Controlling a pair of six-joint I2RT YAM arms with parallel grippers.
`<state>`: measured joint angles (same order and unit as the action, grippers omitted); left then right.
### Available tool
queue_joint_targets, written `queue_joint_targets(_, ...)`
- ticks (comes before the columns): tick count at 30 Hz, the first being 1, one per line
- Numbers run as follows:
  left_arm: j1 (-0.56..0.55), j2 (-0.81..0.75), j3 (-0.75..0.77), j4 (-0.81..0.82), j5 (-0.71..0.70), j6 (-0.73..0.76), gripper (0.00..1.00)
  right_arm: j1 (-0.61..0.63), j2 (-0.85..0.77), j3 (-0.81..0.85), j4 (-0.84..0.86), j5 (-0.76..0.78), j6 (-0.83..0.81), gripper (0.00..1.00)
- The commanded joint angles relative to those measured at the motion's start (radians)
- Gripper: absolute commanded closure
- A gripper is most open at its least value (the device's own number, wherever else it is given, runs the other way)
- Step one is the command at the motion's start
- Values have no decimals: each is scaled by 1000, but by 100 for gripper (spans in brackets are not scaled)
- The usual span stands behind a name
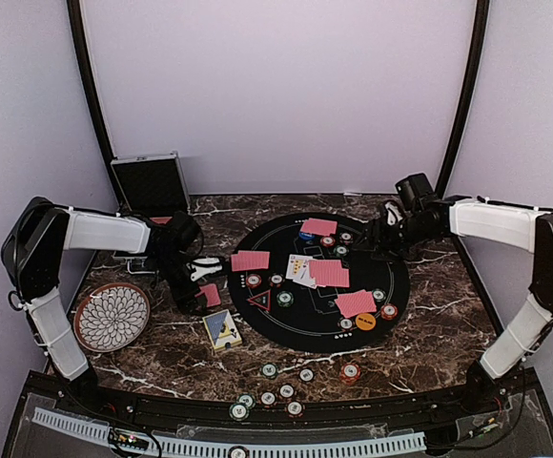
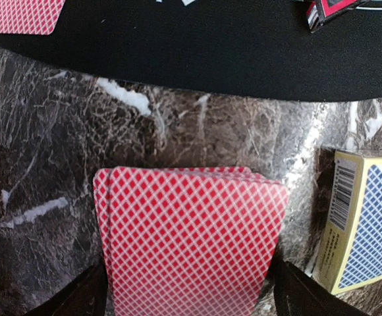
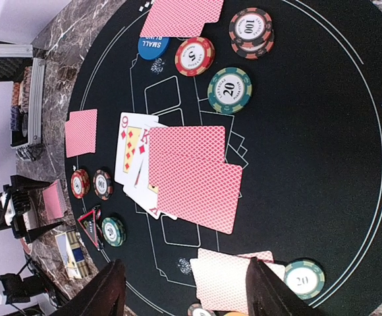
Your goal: Distribute texas hold em gaming equipment
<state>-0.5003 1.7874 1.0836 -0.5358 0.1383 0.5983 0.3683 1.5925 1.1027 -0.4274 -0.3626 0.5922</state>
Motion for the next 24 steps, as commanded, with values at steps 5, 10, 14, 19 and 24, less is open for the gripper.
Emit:
queue_joint_targets(5, 2, -63, 19, -58, 20, 2, 7, -1, -42, 78, -59, 60, -24, 32)
queue_joint_targets(10, 5, -119, 66, -58, -13, -35, 2, -4, -102, 57, -46, 178, -50, 9)
queue_joint_targets(14, 30, -200, 87, 30, -78, -99, 1, -23, -183, -33, 23, 353, -68, 1)
queue_joint_targets(19, 125, -316, 27, 196, -121, -190, 1, -61, -272, -134, 90, 547, -56, 1)
queue_joint_targets(24, 248, -387, -155, 519, -178, -281, 1, -69, -437, -360, 366, 904, -82, 1)
